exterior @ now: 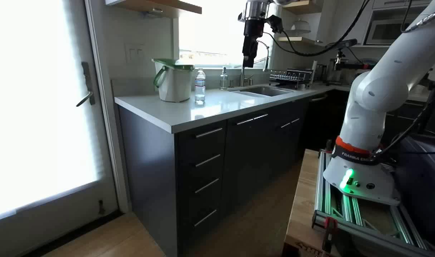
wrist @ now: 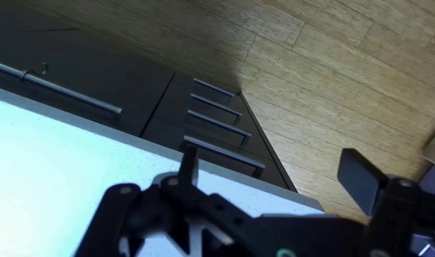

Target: Open the drawer on the left

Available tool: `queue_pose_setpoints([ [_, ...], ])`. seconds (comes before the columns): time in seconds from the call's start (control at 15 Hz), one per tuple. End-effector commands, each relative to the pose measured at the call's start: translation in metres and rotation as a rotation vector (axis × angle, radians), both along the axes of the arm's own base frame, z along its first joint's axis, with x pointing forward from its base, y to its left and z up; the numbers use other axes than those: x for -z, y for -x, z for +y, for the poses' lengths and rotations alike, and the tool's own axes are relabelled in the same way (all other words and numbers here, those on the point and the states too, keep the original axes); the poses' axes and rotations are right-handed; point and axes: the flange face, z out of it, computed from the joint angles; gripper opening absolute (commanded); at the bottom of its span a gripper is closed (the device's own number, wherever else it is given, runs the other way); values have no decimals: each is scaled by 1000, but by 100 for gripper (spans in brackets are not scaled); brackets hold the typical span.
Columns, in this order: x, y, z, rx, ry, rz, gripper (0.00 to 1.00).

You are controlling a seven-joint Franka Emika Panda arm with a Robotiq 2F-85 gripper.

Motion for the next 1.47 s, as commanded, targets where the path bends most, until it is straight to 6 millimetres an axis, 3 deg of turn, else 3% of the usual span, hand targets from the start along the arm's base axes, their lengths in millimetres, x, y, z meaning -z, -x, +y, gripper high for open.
queue_pose_setpoints([
  [0.0, 0, 0, 0, 0, 0, 1, 100],
  [0.47, 0, 0, 0, 0, 0, 0, 100],
  [0.73, 19, -6, 9, 87, -110, 46, 100],
  [0.93, 37, -9, 37, 34, -69, -14, 100],
  [1.27, 79, -22, 108, -212, 110, -176, 100],
  [1.4, 100, -22, 127, -313, 177, -214, 100],
])
